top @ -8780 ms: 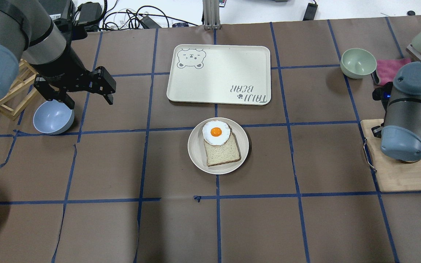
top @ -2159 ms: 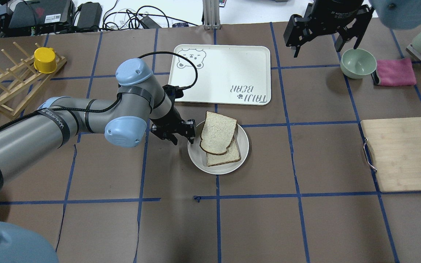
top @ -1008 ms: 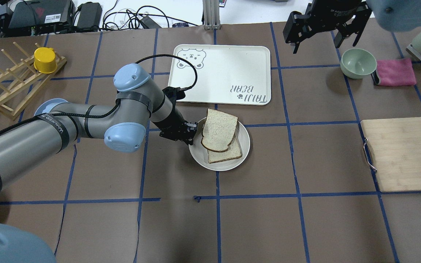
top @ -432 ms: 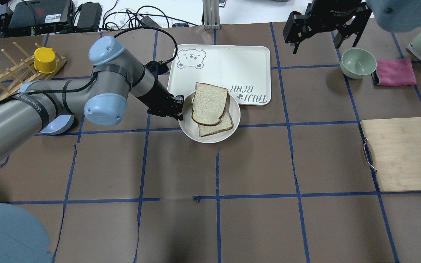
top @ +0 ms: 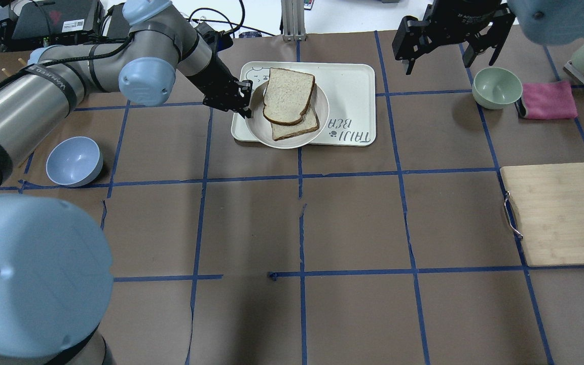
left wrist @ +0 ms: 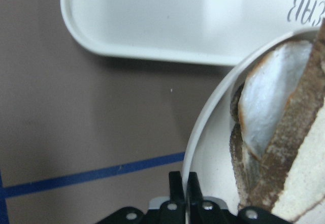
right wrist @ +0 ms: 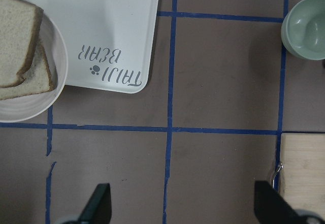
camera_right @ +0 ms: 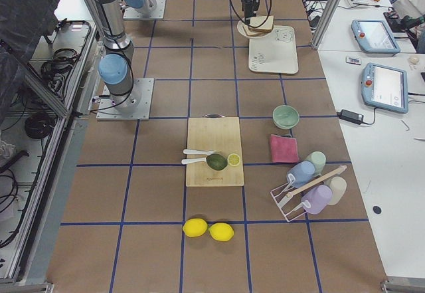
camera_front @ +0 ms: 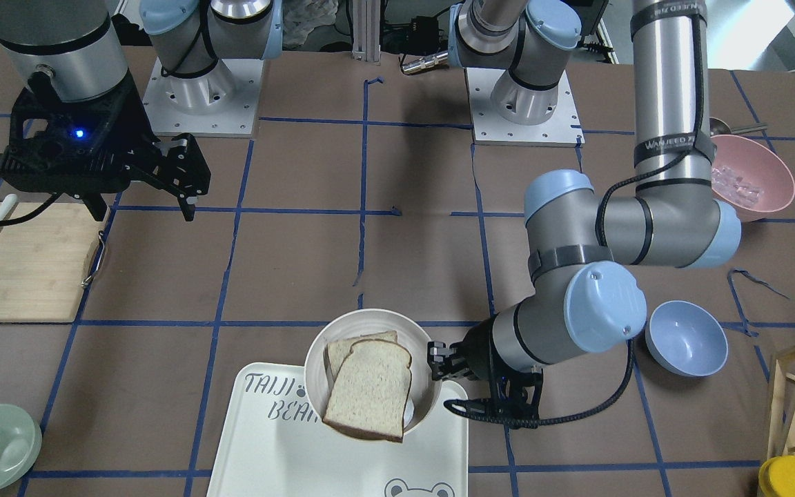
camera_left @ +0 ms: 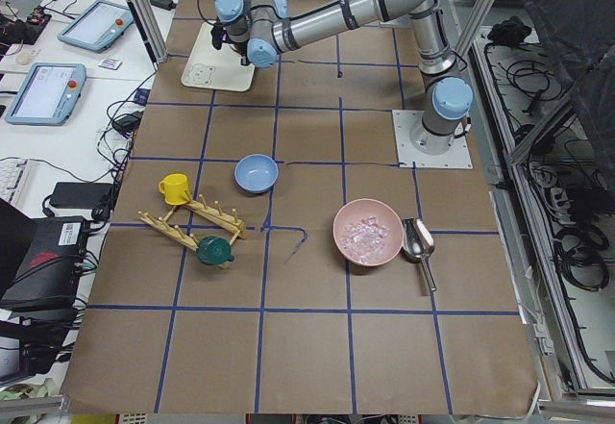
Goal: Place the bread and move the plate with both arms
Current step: 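Slide the plate with the left gripper onto the white bear tray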
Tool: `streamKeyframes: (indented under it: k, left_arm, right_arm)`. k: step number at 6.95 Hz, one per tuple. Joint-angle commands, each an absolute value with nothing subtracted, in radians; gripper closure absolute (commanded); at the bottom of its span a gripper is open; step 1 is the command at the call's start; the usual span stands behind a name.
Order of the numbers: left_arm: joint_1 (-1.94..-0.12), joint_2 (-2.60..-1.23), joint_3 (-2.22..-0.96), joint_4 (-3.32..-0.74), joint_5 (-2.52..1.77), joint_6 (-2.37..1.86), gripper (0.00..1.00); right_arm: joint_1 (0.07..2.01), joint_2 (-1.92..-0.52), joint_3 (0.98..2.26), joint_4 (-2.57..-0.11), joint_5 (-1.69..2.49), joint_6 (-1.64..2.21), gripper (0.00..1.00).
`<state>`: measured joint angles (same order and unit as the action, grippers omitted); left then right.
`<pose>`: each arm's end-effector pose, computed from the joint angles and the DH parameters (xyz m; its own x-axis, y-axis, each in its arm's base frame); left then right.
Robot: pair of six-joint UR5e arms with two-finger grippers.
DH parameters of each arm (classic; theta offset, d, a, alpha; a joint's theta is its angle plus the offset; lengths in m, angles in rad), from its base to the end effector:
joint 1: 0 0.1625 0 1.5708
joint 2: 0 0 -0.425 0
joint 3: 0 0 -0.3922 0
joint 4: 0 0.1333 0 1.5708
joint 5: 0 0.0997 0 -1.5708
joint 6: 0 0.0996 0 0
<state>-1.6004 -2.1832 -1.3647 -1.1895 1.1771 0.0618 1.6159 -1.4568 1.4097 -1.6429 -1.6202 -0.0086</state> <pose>-0.1922 -0.6966 0.2608 -0.9198 0.0794 0.3843 0.0866 0.9962 0.0013 0.1531 -0.5446 0.5163 -0.9976 -0.0477 0.0501 -0.0533 0.9915 -0.1185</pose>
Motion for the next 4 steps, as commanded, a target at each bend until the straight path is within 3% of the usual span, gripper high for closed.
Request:
streamKeyframes:
  k: [1, 4]
  left_arm:
    - [-1.6, -2.343, -1.185, -1.189, 1.173, 0.071, 1.0]
    - [-1.627, -2.445, -1.068, -1.183, 1.172, 0.061, 1.0]
  right_arm:
    - [1.615, -1.456, 1.41, -1.643, -1.62, -0.009, 0.0]
    - [1.617, -1.456, 1.41, -1.643, -1.618, -0.008, 0.0]
